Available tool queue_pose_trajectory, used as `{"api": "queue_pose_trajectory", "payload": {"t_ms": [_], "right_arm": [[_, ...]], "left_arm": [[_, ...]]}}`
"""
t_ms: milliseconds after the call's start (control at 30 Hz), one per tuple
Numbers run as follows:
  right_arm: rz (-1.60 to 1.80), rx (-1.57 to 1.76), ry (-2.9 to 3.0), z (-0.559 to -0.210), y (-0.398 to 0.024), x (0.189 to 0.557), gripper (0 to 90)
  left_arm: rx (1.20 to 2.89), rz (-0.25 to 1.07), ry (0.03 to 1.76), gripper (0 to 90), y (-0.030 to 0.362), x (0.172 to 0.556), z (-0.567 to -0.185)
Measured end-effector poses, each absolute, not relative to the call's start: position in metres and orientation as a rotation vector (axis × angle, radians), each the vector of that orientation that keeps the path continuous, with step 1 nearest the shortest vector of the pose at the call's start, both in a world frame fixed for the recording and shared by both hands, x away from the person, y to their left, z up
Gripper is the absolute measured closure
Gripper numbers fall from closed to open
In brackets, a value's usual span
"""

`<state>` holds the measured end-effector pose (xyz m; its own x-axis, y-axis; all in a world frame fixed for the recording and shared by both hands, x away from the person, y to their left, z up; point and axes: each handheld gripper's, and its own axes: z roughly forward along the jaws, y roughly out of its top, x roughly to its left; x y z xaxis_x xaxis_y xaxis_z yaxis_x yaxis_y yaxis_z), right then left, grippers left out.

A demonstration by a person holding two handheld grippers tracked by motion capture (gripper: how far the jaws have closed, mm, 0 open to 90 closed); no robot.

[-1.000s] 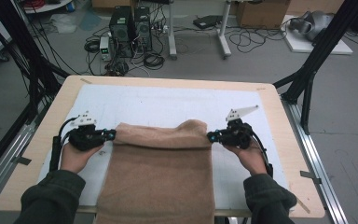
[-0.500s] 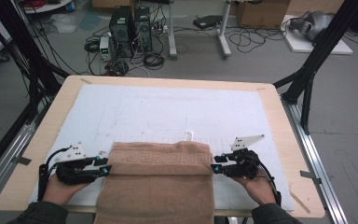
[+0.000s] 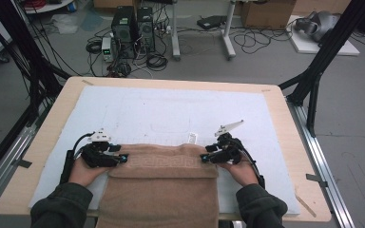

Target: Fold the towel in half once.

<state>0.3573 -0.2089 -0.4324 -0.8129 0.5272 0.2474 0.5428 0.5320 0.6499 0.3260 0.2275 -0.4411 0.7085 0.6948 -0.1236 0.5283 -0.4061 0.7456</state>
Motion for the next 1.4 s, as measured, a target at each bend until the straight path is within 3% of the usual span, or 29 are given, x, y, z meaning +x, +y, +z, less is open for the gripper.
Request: {"api": "queue_pose_trajectory", "payload": {"t_ms": [133, 267, 600, 767, 1067, 1200, 1400], "right_arm": [[-1.172, -0.913, -2.736, -0.433, -0.207, 0.357, 74.1], [-1.192, -0.891, -2.762, -0.426, -0.207, 0.353, 76.6], [-1.255, -0.884, -2.777, -0.414, -0.209, 0.350, 74.7], [-1.228, -0.896, -2.764, -0.418, -0.208, 0.354, 74.8], [-1.299, -0.893, -2.737, -0.413, -0.210, 0.353, 73.3], [-1.273, -0.895, -2.755, -0.415, -0.207, 0.355, 72.7], [-1.288, -0.890, -2.748, -0.415, -0.205, 0.356, 78.7]], "left_arm": [[2.098, 0.271, 0.905, 69.2, 0.228, 0.324, -0.438], [2.080, 0.293, 0.900, 74.6, 0.228, 0.321, -0.434], [2.027, 0.290, 0.903, 73.8, 0.233, 0.318, -0.427], [2.060, 0.287, 0.913, 67.4, 0.230, 0.321, -0.431], [2.030, 0.297, 0.919, 72.4, 0.231, 0.320, -0.429], [2.051, 0.297, 0.936, 60.2, 0.227, 0.323, -0.434], [2.042, 0.317, 0.921, 73.5, 0.226, 0.323, -0.432]]}}
